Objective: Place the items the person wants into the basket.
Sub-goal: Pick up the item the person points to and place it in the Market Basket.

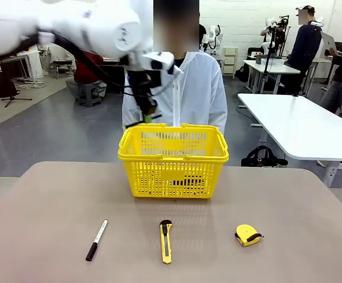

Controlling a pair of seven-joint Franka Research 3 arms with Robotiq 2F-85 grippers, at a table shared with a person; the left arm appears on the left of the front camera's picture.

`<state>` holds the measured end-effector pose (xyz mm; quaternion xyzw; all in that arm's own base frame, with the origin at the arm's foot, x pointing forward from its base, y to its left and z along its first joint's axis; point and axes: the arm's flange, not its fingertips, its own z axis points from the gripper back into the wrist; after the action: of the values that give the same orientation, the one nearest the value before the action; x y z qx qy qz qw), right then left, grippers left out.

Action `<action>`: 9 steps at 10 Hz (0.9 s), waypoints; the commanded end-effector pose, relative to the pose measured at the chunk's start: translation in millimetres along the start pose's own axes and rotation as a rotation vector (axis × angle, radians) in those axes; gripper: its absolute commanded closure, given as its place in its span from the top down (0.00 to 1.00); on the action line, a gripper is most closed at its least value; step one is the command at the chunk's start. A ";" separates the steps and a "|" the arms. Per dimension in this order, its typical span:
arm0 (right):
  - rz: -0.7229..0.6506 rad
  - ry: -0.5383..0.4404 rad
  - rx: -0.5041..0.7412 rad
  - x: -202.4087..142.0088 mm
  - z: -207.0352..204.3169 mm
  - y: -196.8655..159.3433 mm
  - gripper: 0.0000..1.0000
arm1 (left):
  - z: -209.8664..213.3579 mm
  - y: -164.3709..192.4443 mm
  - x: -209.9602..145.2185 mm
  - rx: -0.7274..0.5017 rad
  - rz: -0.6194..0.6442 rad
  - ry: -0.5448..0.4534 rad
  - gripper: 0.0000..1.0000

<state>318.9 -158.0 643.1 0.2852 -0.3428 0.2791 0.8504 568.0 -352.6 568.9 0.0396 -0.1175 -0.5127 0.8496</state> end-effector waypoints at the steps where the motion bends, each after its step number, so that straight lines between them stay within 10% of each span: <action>1: 0.002 -0.006 0.005 -0.8 -1.2 -0.1 1.00 | -17.7 9.0 44.3 -0.013 -0.100 0.039 0.00; 9: 0.002 -0.006 0.005 -0.8 -1.2 -0.1 1.00 | -137.7 35.4 61.6 -0.142 -0.160 0.083 0.00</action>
<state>318.9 -158.1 643.1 0.2852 -0.3428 0.2789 0.8505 645.8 -389.6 440.8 0.0224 -0.0499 -0.5816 0.8116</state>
